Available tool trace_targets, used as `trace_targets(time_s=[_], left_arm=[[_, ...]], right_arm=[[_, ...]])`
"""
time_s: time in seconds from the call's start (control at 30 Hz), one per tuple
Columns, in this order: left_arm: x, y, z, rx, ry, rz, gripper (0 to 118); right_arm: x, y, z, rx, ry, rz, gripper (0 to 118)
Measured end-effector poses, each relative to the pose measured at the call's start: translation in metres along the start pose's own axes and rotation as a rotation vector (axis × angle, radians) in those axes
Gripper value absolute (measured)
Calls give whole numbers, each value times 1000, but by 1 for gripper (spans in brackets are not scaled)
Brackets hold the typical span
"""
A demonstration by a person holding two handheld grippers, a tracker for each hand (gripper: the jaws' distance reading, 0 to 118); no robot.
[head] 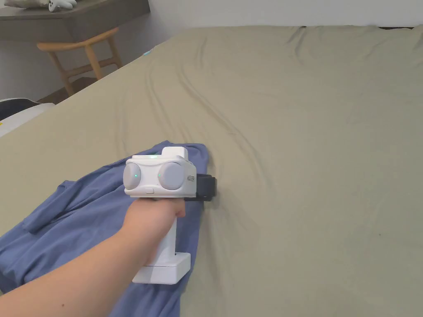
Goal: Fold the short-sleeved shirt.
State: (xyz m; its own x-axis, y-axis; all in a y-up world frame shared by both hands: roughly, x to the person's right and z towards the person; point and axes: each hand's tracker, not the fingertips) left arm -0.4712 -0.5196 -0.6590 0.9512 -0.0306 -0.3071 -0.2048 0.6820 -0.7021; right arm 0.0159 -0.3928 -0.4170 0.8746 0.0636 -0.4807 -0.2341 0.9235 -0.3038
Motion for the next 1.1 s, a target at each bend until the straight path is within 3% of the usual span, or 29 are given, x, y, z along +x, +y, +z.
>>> trace_targets(time_s=[0.17,0.2,0.23,0.33,0.43,0.7,0.73,0.9,0.97,1.1], left_arm=[[-30,-2,17,18,-26,14,49],[-32,-1,21,16,-3,12,0],[-37,-1,21,23,142,2,0],[-64,5,37,-11,51,136,0],[-46,12,84,104,14,11,0],[-3,76,223,340,-137,42,0],[6,82,239,360,-160,34,0],[89,107,324,494,-362,-70,0],[137,108,352,506,-417,-131,0],[246,97,372,460,-617,-272,0]], right_arm=[[-3,3,6,17,8,18,0],[-5,5,7,24,6,24,0],[-6,7,7,29,6,26,0],[-9,14,9,59,16,17,0],[-14,22,14,101,16,29,0],[-16,35,22,196,19,-22,0],[4,17,64,212,11,-23,0],[21,13,86,234,-23,-59,0],[29,9,93,224,-39,-98,0],[45,0,112,246,-111,-92,0]])
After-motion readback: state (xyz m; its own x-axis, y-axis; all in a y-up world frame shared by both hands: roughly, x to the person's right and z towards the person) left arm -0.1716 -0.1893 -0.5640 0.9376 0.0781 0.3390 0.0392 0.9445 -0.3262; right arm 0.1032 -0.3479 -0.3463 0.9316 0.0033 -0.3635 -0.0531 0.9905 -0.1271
